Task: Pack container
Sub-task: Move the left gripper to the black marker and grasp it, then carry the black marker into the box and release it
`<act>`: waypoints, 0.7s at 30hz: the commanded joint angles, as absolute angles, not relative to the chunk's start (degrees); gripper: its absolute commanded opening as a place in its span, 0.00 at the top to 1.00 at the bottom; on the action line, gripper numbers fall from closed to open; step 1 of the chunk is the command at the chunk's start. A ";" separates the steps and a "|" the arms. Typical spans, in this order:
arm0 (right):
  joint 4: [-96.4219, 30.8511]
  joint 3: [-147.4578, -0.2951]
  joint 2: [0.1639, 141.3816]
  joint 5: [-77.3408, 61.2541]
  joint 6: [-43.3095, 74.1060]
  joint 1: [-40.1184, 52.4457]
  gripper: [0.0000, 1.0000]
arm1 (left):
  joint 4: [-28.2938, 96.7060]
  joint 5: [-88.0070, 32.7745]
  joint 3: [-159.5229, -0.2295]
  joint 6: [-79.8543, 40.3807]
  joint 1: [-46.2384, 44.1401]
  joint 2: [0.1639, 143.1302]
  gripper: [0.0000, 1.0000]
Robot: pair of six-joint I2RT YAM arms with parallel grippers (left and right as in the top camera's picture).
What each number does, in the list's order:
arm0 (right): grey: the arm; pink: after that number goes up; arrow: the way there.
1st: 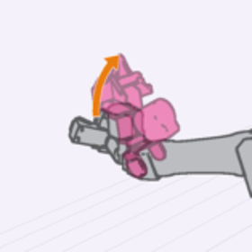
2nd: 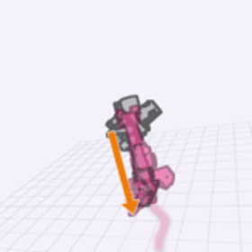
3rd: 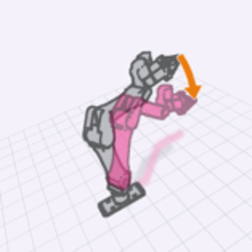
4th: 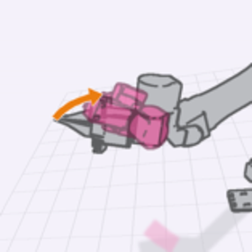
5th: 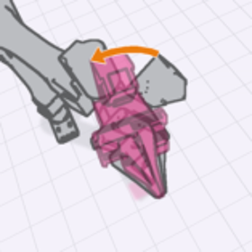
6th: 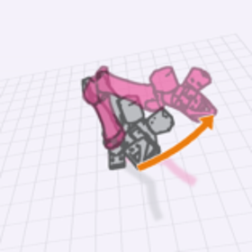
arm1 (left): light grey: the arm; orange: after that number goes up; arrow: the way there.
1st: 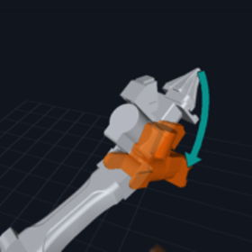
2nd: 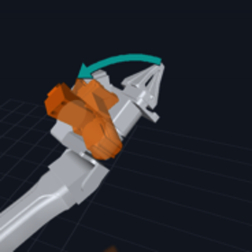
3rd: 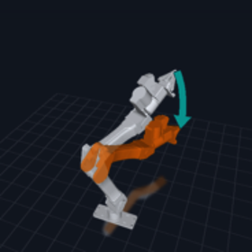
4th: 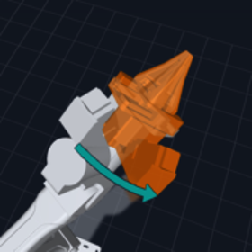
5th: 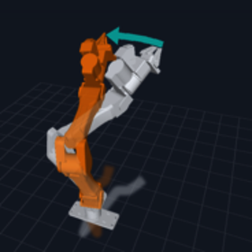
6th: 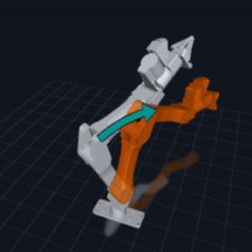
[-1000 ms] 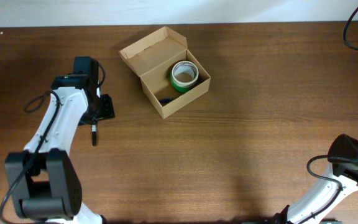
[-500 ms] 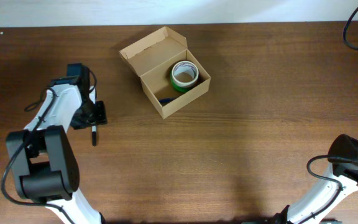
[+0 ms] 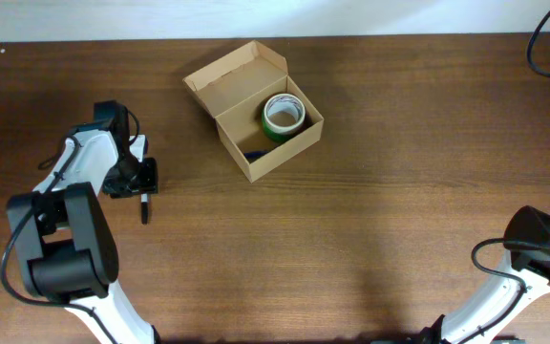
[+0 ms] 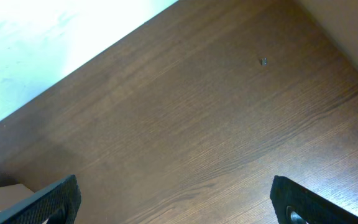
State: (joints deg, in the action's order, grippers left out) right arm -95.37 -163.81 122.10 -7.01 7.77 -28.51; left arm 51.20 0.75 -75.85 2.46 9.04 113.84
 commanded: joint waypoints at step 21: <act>-95.20 -164.05 121.40 -7.31 8.01 -28.58 0.01 | 56.71 -1.37 -83.18 -0.40 9.28 118.32 0.98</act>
